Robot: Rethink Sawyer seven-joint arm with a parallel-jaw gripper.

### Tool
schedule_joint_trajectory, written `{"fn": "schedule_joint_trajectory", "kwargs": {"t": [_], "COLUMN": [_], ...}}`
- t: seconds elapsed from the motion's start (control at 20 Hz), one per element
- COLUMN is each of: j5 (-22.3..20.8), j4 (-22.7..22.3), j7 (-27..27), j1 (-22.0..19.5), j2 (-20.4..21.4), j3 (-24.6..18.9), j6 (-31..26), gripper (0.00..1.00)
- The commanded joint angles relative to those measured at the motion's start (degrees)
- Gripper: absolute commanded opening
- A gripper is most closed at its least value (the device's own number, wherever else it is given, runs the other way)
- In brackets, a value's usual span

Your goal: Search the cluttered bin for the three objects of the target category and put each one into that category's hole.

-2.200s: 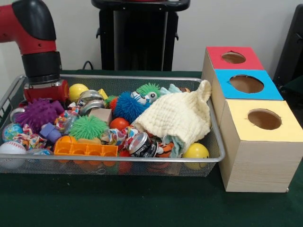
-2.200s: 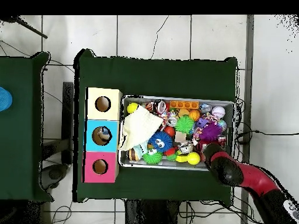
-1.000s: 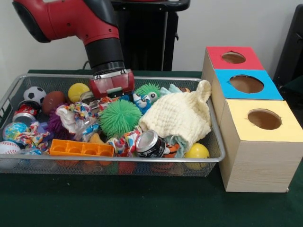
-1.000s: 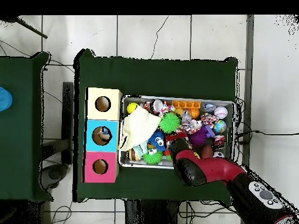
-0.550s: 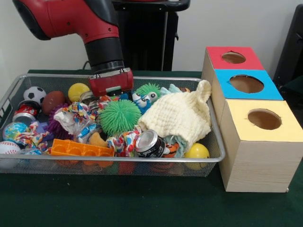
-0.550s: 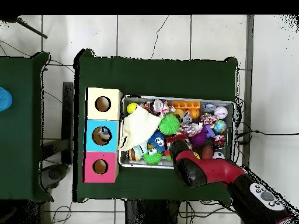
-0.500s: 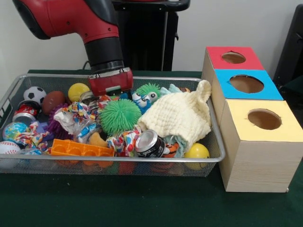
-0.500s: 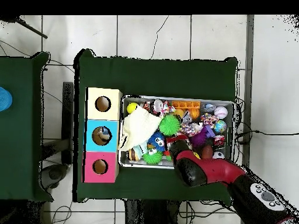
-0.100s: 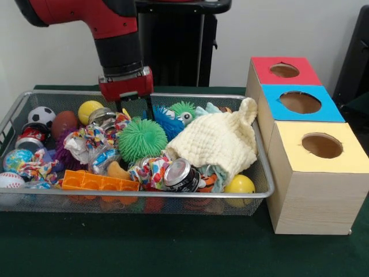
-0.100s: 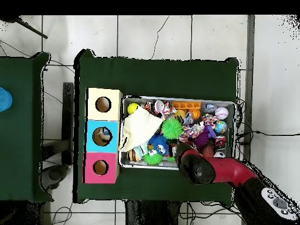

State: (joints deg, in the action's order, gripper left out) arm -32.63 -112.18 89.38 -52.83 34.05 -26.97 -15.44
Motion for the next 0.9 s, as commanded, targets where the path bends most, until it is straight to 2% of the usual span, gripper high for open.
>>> {"fn": "schedule_joint_trajectory", "kwargs": {"t": [0.05, 0.4, 0.6, 0.75, 0.9], "j5": [8.0, 9.8, 9.0, 6.9, 4.8], "j4": [-2.5, -0.2, 0.6, 1.2, 3.4], "j7": [1.3, -1.3, -2.6, -3.8, -4.6], "j1": [-0.7, -1.4, -2.1, -3.3, -3.2], "j2": [10.2, 10.4, 9.5, 8.8, 8.2], "j3": [-3.9, -5.3, -6.1, -7.5, -7.8], "j6": [-14.0, -17.2, -15.0, -10.9, -9.7], "gripper": [1.0, 1.0, 1.0, 1.0, 1.0]}}
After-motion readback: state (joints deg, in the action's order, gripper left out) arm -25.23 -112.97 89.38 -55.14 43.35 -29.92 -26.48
